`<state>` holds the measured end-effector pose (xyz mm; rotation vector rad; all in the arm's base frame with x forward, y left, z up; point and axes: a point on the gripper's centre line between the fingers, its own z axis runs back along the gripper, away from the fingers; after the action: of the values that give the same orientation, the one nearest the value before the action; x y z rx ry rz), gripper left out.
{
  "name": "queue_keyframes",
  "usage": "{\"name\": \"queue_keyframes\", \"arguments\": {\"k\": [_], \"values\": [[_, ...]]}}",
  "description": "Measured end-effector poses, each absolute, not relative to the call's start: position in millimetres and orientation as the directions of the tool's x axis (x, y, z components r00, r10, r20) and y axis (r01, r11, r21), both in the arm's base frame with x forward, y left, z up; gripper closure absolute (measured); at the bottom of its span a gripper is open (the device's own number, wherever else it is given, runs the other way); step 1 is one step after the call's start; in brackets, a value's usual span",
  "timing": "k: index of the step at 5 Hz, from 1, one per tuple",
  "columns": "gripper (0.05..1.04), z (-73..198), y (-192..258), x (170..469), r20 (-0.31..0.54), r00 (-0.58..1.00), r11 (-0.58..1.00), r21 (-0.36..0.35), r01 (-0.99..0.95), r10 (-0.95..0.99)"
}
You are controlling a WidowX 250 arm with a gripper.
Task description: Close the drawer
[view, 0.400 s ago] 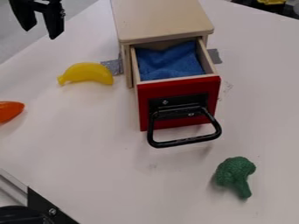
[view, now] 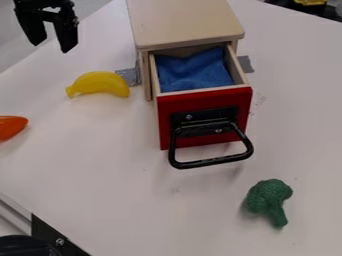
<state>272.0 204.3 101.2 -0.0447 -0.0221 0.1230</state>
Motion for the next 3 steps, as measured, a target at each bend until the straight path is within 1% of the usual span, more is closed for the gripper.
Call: {"name": "queue_keyframes", "arguments": {"k": [1, 2, 3], "values": [[0.085, 132, 182, 275, 0.069, 0.994, 0.995, -0.053, -0.081, 0.085], [0.085, 143, 156, 270, 0.096, 0.995, 0.998, -0.055, -0.025, 0.03], [0.085, 139, 123, 261, 0.112, 0.993, 0.998, -0.049, 0.048, -0.042]]}}
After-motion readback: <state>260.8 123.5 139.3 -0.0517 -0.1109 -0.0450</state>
